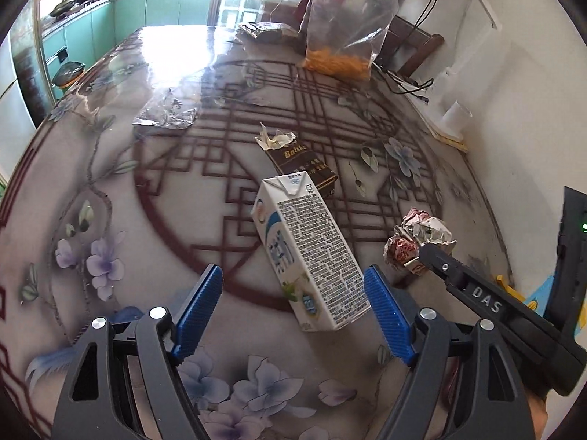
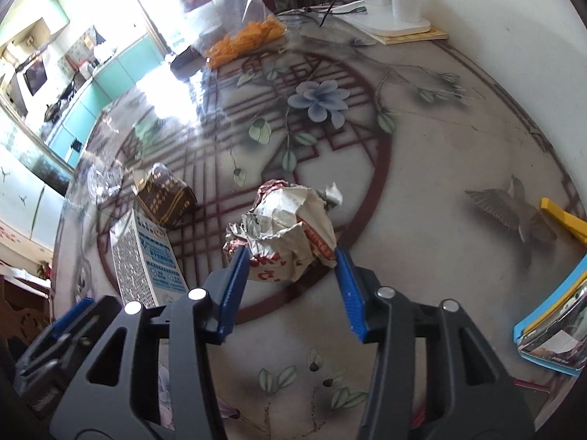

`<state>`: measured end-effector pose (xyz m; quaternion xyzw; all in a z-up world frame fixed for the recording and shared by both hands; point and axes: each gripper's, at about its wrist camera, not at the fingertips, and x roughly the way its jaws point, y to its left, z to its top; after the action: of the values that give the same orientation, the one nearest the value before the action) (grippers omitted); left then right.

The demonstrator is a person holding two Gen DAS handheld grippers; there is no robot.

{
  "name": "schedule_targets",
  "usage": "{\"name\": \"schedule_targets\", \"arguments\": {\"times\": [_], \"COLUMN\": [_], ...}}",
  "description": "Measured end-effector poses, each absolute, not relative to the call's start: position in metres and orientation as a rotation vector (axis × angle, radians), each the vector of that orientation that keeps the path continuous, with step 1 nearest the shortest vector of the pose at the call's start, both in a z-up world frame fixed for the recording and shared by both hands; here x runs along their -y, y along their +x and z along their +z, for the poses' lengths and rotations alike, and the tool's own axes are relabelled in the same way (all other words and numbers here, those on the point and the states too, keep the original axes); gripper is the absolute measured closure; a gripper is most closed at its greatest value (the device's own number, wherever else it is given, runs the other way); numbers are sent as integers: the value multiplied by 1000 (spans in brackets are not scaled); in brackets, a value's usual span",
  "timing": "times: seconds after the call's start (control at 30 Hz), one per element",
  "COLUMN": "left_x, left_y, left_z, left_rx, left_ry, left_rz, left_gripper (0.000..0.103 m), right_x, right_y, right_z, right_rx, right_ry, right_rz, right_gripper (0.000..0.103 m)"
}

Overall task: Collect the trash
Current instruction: 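Grasp the white milk carton with the left gripper while the right grasps the crumpled paper wrapper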

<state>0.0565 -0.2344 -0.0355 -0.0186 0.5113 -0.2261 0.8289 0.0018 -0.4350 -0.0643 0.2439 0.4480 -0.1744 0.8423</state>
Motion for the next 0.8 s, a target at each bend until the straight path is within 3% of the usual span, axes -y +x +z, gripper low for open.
{"name": "schedule_targets", "arguments": {"times": [0.23,0.8], "left_x": [251,272], "left_y": [65,78], "left_z": [-50,-58], "left_rx": [-1127,-1178], "left_ry": [-8,49], "left_rz": [-458,-448], "left_gripper": [20,23], "right_x": [438,440], "right_y": [0,-4], "right_z": [-61,-61], "right_rx": [-926,-918], "right_ry": [533,529], "right_rz": [-373,-400], "right_gripper": [57,57]}}
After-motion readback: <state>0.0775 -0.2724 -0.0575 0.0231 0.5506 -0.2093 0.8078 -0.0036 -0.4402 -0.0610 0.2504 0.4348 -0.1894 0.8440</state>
